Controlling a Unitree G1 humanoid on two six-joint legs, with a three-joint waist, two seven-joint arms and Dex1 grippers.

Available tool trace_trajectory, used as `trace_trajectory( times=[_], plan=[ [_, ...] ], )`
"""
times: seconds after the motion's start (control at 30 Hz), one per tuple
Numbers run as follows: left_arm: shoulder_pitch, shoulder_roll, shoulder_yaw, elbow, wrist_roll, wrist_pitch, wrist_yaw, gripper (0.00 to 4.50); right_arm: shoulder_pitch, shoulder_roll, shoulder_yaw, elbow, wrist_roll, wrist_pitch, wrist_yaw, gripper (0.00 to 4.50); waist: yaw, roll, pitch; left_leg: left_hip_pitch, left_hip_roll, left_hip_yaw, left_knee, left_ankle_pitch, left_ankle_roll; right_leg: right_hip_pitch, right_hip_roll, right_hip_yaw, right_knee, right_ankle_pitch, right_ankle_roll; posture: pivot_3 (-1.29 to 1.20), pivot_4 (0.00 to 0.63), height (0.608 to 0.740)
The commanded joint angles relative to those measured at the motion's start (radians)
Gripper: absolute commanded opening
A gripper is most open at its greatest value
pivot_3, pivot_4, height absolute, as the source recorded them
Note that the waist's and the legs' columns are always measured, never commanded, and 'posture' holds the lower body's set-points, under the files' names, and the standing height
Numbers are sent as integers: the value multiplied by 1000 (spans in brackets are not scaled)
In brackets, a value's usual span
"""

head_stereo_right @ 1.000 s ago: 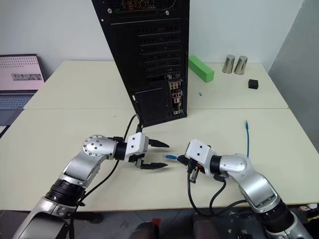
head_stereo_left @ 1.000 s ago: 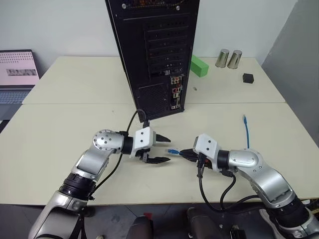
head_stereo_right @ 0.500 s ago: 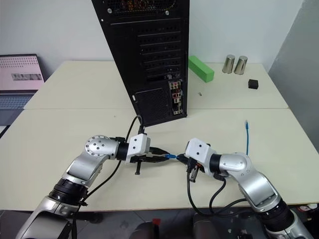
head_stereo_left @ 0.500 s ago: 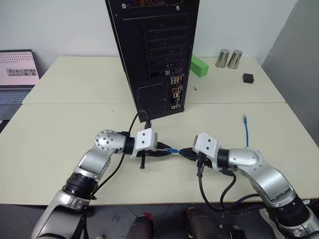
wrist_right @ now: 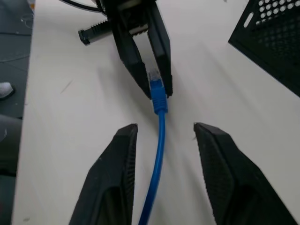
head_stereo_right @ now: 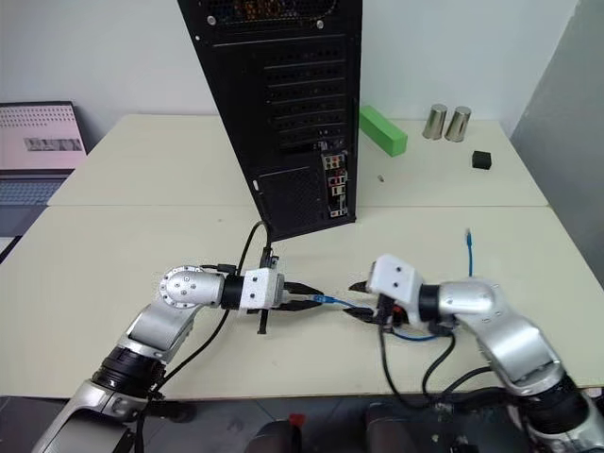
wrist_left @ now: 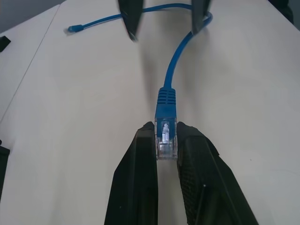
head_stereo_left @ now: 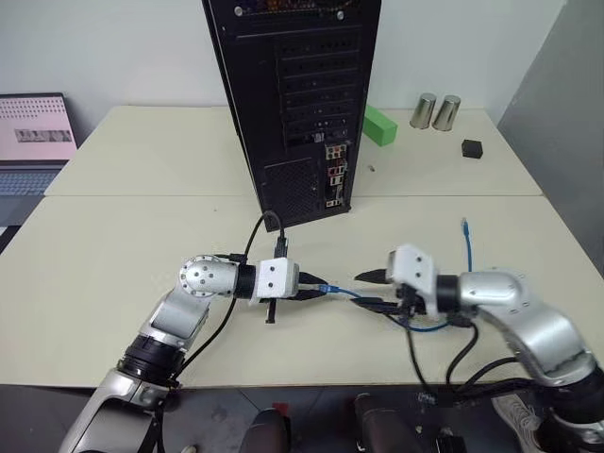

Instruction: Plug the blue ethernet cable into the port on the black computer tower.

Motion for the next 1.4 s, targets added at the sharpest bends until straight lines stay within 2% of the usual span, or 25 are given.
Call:
trace_trajectory(
  times=[0.03, 0.1, 0.23, 0.5, 0.87, 0.97, 1.0, 1.17, 1.37, 1.4],
  plan=[
    [12, -25, 18, -25, 86, -238, 115, 301, 4, 58, -173, -75, 229, 174, -67, 2974, 1, 0, 0, 0, 0, 0, 0, 0, 0, 0, 0, 0, 0, 0, 0, 0, 150, 740],
    [-2, -42, 28, 14, 141, -372, 189, 301, 12, 100, -198, -82, 293, 239, -117, 3387, 2, 0, 0, 0, 0, -1, 0, 0, 0, 1, 0, -1, 0, 0, 0, 0, 150, 740],
    [-30, -67, 41, 90, 235, -558, 328, 301, 17, 177, -201, -65, 342, 293, -211, 3402, 3, 0, 0, 1, 0, -1, 0, 0, 0, 2, 0, -1, 0, 0, 0, 0, 150, 740],
    [-67, -61, 38, 157, 313, -692, 466, 301, 16, 207, -226, -19, 412, 330, -269, 3402, 3, 0, 0, 1, -1, -1, 0, 0, 0, 2, 0, -1, 0, 1, 1, 0, 150, 740],
    [-80, -50, 6, 173, 335, -714, 521, 301, -11, 225, -228, 37, 479, 345, -291, 3402, 2, 0, 0, 1, -1, -1, 0, 0, 0, 2, 0, -1, 0, 1, 1, 0, 150, 740],
    [-77, -50, 2, 169, 335, -713, 525, 301, -21, 225, -221, 46, 489, 346, -300, 2977, 1, 0, 0, 1, -1, -1, 0, 0, 0, 2, 0, -1, 0, 1, 1, 0, 150, 740],
    [-76, -49, 0, 166, 335, -715, 527, 301, -25, 228, -220, 49, 494, 347, -304, 2599, 1, 0, 0, 1, -1, -1, 0, 0, 0, 2, 0, -1, 0, 1, 1, 0, 150, 740],
    [-70, -47, -7, 161, 326, -714, 531, 301, -37, 238, -213, 63, 505, 352, -313, 1453, 1, 0, 0, 1, -1, -1, 0, 0, 0, 2, 0, -1, 0, 1, 1, 0, 150, 740],
    [-65, -44, -9, 155, 331, -718, 539, 301, -43, 248, -210, 73, 512, 356, -320, 179, 1, 0, 0, 1, -1, -1, 0, 0, 0, 2, 0, -1, 0, 1, 1, 0, 150, 740],
    [-64, -43, -10, 156, 330, -719, 539, 301, -44, 247, -210, 74, 514, 356, -320, 73, 1, 0, 0, 1, -1, -1, 0, 0, 0, 2, 0, -1, 0, 1, 1, 0, 150, 740]
  ],
)
